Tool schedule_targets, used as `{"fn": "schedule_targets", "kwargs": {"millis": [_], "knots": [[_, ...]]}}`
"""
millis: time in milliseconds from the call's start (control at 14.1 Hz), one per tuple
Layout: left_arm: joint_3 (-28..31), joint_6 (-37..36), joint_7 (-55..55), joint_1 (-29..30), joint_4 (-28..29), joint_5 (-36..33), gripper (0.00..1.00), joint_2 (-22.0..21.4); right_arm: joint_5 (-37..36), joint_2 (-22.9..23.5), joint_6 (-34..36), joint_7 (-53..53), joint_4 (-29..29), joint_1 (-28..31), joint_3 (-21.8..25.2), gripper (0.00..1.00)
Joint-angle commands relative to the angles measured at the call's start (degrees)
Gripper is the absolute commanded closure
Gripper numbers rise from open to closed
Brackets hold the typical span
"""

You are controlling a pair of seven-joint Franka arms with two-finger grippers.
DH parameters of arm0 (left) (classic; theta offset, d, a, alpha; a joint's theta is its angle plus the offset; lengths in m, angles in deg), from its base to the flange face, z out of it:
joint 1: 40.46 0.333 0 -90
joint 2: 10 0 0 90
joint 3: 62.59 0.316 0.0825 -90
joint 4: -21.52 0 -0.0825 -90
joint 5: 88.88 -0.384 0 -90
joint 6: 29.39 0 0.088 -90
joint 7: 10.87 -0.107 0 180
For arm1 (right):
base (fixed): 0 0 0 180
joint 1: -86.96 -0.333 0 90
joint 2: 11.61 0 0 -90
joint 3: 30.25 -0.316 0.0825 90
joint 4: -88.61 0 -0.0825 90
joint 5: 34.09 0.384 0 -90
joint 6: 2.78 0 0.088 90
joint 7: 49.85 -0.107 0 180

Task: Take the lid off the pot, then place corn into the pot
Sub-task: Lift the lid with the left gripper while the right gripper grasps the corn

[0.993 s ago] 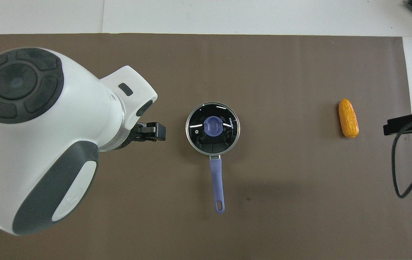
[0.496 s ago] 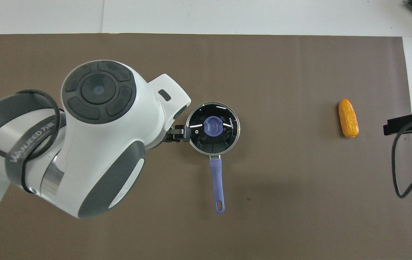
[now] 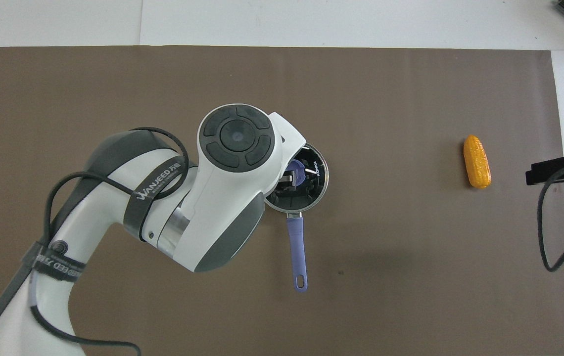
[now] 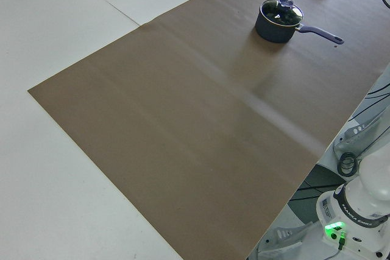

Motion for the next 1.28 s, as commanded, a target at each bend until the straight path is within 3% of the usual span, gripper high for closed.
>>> {"fn": "schedule_targets", "kwargs": {"millis": [0, 142, 638, 993, 1205], "knots": [[0.8, 2.2, 3.2, -2.4, -2.0, -0.7, 0.00, 3.0, 0.9, -0.1, -5.8, 1.7, 3.3, 0.1, 0.2, 0.00], [0.8, 4.4, 5.0, -3.2, -2.0, -0.8, 0.00, 4.4, 0.9, 1.8, -10.5, 2.0, 5.7, 0.1, 0.2, 0.00], [0.8, 9.9, 8.8, -4.6, -2.6, -1.2, 0.00, 7.5, 1.0, 15.5, -25.1, 6.2, 6.2, 2.0, 0.2, 0.00], [1.1, 10.4, 10.8, -4.6, -6.6, -1.3, 0.00, 12.8, 0.9, 23.6, -35.3, 10.3, 8.2, 5.2, 0.2, 0.00], [1.1, 10.0, 10.9, -4.3, -7.0, -1.3, 0.00, 13.0, 0.9, 27.9, -40.3, 11.3, 8.4, 5.4, 0.2, 0.00]]}}
